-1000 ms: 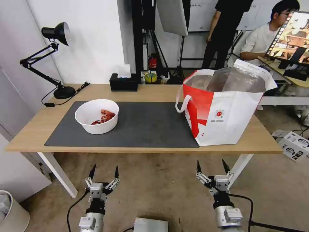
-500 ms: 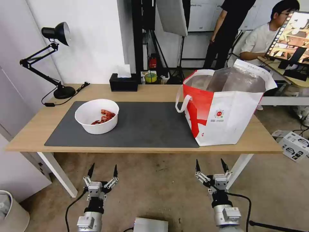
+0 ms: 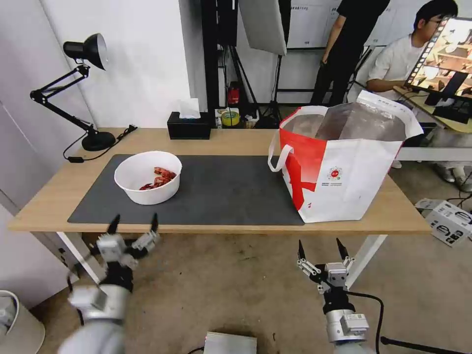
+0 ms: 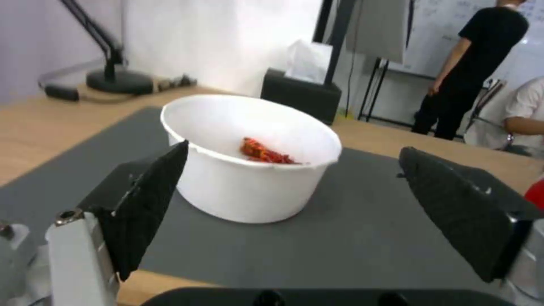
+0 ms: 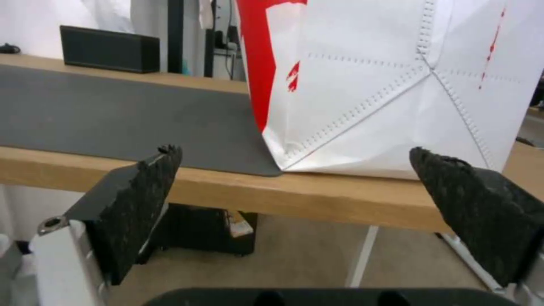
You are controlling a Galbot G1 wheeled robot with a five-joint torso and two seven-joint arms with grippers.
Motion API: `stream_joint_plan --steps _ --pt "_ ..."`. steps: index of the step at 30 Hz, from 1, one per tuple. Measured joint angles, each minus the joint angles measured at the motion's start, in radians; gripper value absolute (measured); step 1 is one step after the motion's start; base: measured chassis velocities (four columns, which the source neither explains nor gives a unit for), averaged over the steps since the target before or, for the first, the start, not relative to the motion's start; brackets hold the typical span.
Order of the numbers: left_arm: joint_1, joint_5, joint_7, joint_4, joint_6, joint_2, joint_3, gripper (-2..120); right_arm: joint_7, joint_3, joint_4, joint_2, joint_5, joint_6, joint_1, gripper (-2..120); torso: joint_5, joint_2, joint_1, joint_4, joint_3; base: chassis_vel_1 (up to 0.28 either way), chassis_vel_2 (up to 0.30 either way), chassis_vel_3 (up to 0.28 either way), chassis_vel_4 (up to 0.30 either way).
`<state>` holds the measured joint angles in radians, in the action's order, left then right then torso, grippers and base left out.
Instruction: Pick up the trash from the table and place it into the takeout bag.
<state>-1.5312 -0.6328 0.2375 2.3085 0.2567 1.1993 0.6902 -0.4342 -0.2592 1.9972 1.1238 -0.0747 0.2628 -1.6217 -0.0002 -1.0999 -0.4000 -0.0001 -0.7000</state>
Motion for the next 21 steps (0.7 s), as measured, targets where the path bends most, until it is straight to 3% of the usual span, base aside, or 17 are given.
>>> stream_joint_plan --steps 1,2,4,5,7,8,11,12,15,16,21 --pt "0.033 -0.072 0.032 -0.007 0.032 -0.046 0.010 100 0.001 0.002 0.000 -0.001 0.000 0.000 0.003 99 -0.0002 0.000 0.000 0.0001 0.000 0.000 0.000 0.000 0.000" --pt "0.033 -0.072 0.032 -0.007 0.032 -0.046 0.010 100 0.001 0.002 0.000 -0.001 0.000 0.000 0.003 99 -0.0002 0.000 0.000 0.0001 0.000 0.000 0.000 0.000 0.000" --pt "0.090 -0.207 0.086 -0.042 0.078 -0.138 0.016 100 0.001 0.006 -0.002 -0.001 0.000 -0.001 0.010 99 -0.0002 0.000 0.000 0.0003 0.000 0.000 0.000 0.000 0.000" --pt "0.090 -0.207 0.086 -0.042 0.078 -0.138 0.016 100 0.001 0.006 -0.002 -0.001 0.000 -0.001 0.010 99 -0.0002 0.000 0.000 0.0003 0.000 0.000 0.000 0.000 0.000" --pt "0.169 -0.361 0.134 -0.096 0.113 -0.242 0.001 100 0.001 0.009 -0.006 0.000 0.000 -0.001 0.014 99 0.0001 0.000 0.000 0.0001 0.000 0.000 0.000 0.000 0.000" --pt "0.169 -0.361 0.134 -0.096 0.113 -0.242 0.001 100 0.001 0.009 -0.006 0.000 0.000 -0.001 0.014 99 0.0001 0.000 0.000 0.0001 0.000 0.000 0.000 0.000 0.000" --pt "0.354 -0.591 0.219 -0.224 0.164 -0.376 -0.070 100 0.001 0.009 -0.006 0.004 0.000 -0.002 0.013 99 0.0001 0.000 0.000 -0.0003 0.000 0.000 0.000 0.000 0.000" --pt "0.354 -0.591 0.219 -0.224 0.164 -0.376 -0.070 100 0.001 0.009 -0.006 0.004 0.000 -0.002 0.013 99 0.0001 0.000 0.000 -0.0003 0.000 0.000 0.000 0.000 0.000" --pt "0.492 -0.657 0.236 -0.363 0.189 -0.455 -0.153 100 0.001 0.007 -0.003 0.008 0.001 -0.003 0.012 99 0.0001 0.000 0.000 0.0001 0.000 0.000 0.000 0.000 0.000" --pt "0.492 -0.657 0.236 -0.363 0.189 -0.455 -0.153 100 0.001 0.007 -0.003 0.008 0.001 -0.003 0.012 99 0.0001 0.000 0.000 0.0001 0.000 0.000 0.000 0.000 0.000" --pt "0.637 -0.666 0.239 -0.528 0.221 -0.507 -0.276 100 0.001 -0.003 0.003 0.009 0.001 -0.004 0.009 99 -0.0001 0.000 0.000 0.0001 0.000 0.000 0.000 0.000 0.000"
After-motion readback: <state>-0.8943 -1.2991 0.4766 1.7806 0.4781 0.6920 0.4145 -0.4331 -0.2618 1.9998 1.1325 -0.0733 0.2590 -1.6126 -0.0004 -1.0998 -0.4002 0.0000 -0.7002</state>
